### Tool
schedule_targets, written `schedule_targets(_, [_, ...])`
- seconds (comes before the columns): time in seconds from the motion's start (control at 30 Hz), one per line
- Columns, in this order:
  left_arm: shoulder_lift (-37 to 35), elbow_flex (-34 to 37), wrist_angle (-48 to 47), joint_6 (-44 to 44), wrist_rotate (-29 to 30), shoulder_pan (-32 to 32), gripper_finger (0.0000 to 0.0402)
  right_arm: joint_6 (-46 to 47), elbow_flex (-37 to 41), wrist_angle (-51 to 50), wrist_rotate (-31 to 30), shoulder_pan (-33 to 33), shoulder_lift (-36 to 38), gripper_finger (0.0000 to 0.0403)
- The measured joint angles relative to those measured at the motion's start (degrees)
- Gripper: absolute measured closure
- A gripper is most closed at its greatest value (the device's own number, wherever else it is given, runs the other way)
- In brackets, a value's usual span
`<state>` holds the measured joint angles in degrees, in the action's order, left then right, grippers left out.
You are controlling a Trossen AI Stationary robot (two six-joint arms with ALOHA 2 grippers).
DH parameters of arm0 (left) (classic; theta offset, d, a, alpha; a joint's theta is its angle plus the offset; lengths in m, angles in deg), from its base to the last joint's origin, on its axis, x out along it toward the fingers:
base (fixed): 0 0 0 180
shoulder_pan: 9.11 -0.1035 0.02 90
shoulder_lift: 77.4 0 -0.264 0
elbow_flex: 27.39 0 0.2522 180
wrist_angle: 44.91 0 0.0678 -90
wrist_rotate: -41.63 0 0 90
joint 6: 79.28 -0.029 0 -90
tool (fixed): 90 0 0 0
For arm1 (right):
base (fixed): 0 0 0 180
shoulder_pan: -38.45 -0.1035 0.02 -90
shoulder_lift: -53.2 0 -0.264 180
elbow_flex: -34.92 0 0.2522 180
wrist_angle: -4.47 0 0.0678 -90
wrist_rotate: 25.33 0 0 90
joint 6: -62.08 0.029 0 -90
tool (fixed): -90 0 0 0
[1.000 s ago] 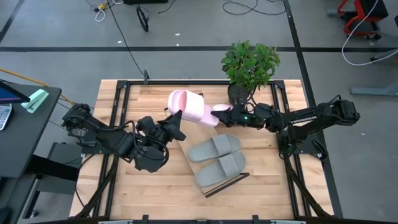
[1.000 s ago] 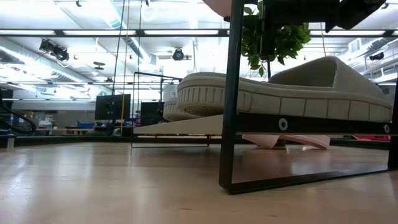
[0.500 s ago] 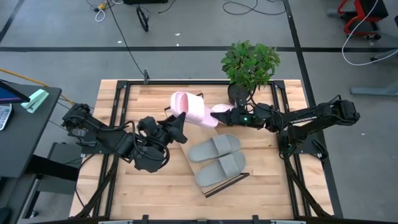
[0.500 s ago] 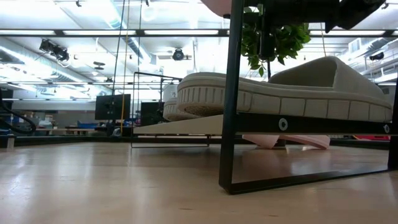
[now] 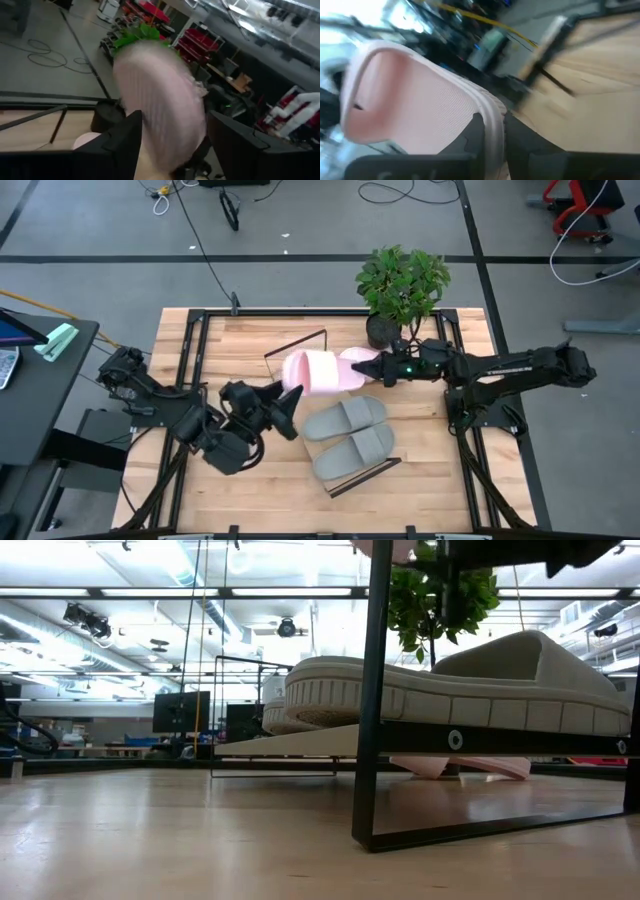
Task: Pick and place slides into the shelf
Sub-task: Put the left pink slide on the shelf
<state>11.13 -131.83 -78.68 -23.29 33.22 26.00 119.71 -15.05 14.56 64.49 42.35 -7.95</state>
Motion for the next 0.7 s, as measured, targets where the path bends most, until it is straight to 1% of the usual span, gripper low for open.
schedule_targets(0.1, [-0.54,0.00,-0.17,-2.12,-0.10,1.12,0.0181,-3.89,0.00,-8.56,1.54,0.10,2.26,0.0350])
schedule_targets(0.2, [-1.32,-0.05,0.08,-3.74,-0.49,1.45,0.0186,-7.69,0.02,-12.28,3.57,0.10,2.93,0.0350])
schedule_targets(0.4, [-2.21,-0.02,-0.01,-6.68,-1.91,1.69,0.0194,-10.84,0.12,-13.07,4.52,1.11,1.14,0.0350])
schedule_targets(0.57, [-2.62,-0.02,-0.13,-8.10,-1.95,1.61,0.0195,-13.43,-0.22,-12.68,5.09,3.18,-2.15,0.0351])
schedule_targets(0.7, [-2.69,-0.02,-0.16,-8.67,-1.98,0.94,0.0194,-18.36,-4.98,-13.54,6.12,3.92,-6.69,0.0352])
